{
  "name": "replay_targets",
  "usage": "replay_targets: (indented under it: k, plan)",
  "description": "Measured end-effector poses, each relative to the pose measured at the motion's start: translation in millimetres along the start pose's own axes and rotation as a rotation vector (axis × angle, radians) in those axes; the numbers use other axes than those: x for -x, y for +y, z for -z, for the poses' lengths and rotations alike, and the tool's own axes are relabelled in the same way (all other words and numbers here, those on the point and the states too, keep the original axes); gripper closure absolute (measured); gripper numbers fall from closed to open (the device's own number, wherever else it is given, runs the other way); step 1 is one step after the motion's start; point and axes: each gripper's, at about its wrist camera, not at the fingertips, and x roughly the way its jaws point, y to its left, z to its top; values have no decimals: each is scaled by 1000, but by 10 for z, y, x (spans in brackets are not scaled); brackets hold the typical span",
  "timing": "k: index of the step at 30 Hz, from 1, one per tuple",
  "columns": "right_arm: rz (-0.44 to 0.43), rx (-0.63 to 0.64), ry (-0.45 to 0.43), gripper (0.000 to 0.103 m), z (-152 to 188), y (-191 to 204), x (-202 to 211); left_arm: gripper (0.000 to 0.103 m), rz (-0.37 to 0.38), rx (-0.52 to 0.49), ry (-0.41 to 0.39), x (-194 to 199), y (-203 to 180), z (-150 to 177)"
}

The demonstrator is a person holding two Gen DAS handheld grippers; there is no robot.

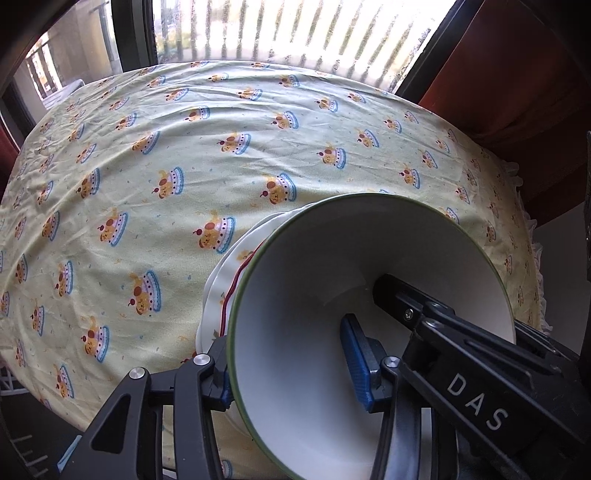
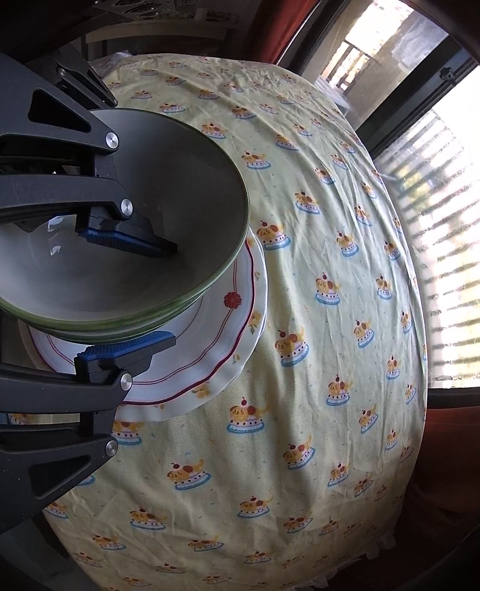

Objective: Organize plates and bowls
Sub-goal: 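Lift the bowl stack and carry it over the plate stack, then lower the bowl stack onto the plates and open both tools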

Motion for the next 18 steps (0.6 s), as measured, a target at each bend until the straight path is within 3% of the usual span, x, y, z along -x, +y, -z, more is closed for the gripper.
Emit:
replay_targets:
  k: [13, 18]
  plan:
    - [-71, -5, -11, 58, 78, -115, 3, 52, -36, -8, -24, 39, -69, 124]
    - [-38, 46, -67, 58, 156, -58, 74, 46, -79, -21, -54, 59, -114, 177]
